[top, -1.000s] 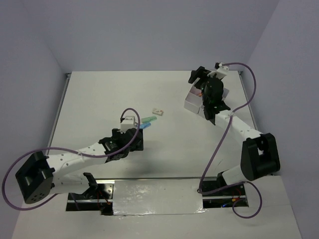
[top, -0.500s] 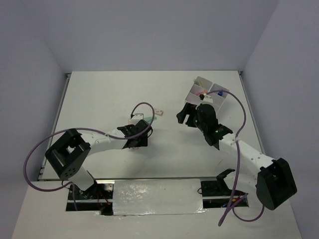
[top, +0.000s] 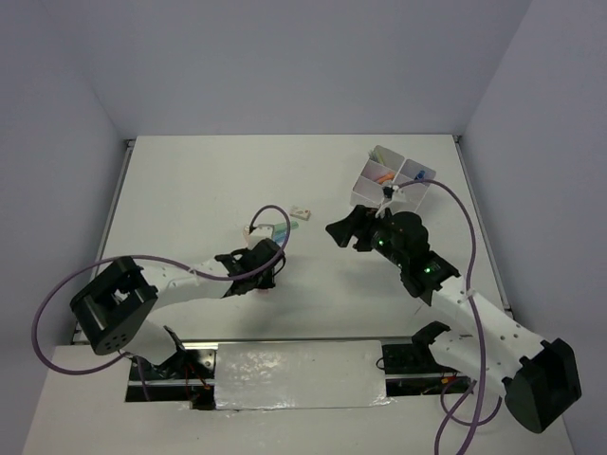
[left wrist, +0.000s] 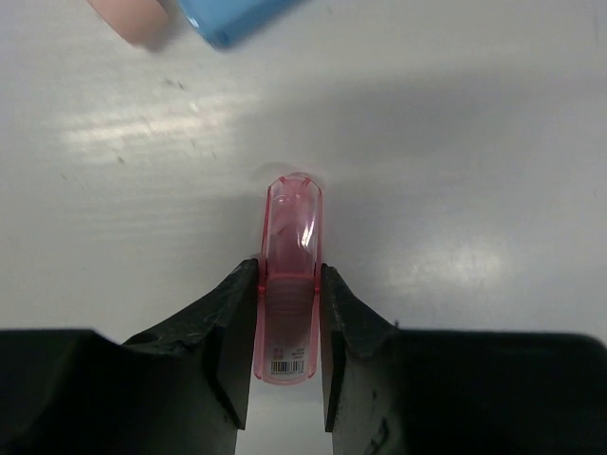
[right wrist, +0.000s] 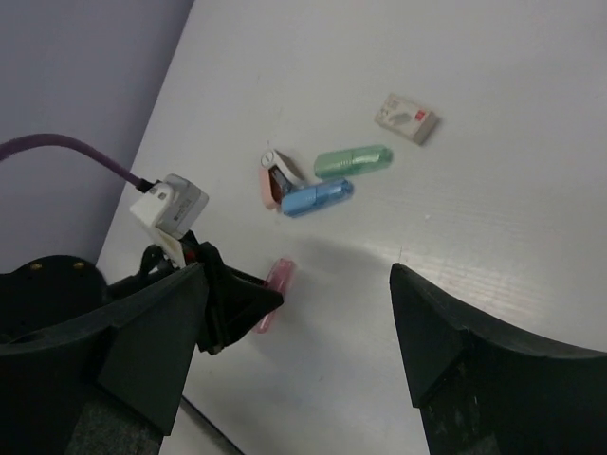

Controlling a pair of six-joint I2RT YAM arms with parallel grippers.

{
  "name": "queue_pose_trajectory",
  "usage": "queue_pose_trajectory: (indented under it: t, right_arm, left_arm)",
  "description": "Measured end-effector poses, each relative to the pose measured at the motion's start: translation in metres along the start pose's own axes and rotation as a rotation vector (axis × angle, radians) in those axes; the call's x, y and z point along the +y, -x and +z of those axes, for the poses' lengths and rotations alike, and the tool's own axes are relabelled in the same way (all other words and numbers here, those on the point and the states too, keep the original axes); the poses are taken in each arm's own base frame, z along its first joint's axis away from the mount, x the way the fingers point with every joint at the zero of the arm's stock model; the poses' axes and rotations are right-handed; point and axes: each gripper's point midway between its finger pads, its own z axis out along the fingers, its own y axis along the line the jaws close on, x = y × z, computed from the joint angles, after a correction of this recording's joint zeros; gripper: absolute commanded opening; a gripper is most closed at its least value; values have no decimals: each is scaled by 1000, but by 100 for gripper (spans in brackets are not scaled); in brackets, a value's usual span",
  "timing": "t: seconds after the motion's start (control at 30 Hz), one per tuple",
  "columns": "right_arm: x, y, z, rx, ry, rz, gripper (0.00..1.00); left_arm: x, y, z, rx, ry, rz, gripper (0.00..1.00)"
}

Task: Sort the stationery into containers
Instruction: Pick up the stationery from the center of the board, then place the stationery in the storage box.

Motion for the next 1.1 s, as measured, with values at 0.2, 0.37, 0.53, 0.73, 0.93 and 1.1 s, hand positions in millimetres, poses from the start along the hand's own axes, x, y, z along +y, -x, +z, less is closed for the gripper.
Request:
queue_pose_trajectory:
  t: [0.2,0.37,0.53,0.73,0.93,1.1]
  right_arm:
    - [-18,-73,21,212,3,83,84]
    - [-5,-110,31,327,76,141,83]
    - [26,-133,31,404,191,156,81]
    - [50,-154,33,472,262,158,73]
    - [56,-165,36,509,287,175,62]
    - [57,-166,37,513,284,173,64]
  left_arm:
    - [-20,-13,-29,-26,-124,65,1]
    - [-41,9,-57,-161,-275,48,1]
    - [-53,25,-76,-257,-386,47,0]
    - [-60,25,-87,-304,-471,83,0]
    - [-53,20,-86,-315,-470,117,2]
    - [-50,19,-84,-317,-457,135,0]
